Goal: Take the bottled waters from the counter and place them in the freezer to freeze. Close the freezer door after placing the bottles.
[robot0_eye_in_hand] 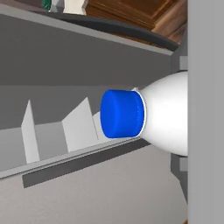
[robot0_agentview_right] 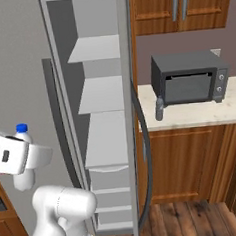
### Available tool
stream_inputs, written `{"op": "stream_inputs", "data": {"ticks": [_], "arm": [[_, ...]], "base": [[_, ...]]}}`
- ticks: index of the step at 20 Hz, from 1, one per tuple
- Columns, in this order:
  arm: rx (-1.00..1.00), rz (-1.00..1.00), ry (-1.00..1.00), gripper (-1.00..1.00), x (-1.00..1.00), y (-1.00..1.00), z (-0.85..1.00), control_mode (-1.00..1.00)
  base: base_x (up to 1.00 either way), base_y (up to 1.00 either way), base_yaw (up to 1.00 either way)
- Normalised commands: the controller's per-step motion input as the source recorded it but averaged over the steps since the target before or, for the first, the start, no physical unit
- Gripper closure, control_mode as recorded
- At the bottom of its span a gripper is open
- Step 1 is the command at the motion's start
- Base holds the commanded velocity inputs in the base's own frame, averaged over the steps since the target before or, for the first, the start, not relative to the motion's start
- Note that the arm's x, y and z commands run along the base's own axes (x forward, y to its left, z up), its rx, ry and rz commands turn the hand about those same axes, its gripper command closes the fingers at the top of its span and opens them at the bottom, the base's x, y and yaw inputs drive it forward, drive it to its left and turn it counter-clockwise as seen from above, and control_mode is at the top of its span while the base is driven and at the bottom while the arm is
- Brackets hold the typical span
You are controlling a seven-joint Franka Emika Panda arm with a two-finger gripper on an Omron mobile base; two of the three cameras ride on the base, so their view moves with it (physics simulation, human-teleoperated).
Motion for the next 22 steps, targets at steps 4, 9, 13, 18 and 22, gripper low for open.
{"op": "stream_inputs", "data": {"ticks": [4,9,13,18,22], "arm": [[0.00,0.00,0.00,1.00,0.00,0.01,0.00,-1.00],[0.00,0.00,0.00,1.00,0.00,0.02,-0.01,-1.00],[0.00,0.00,0.00,1.00,0.00,0.00,0.00,-1.00],[0.00,0.00,0.00,1.00,0.00,0.00,0.00,1.00],[0.00,0.00,0.00,1.00,0.00,0.00,0.00,1.00]], "base": [[0.00,0.00,0.00],[0.00,0.00,0.00],[0.00,0.00,0.00],[0.00,0.00,0.00],[-0.14,0.00,0.00]]}}
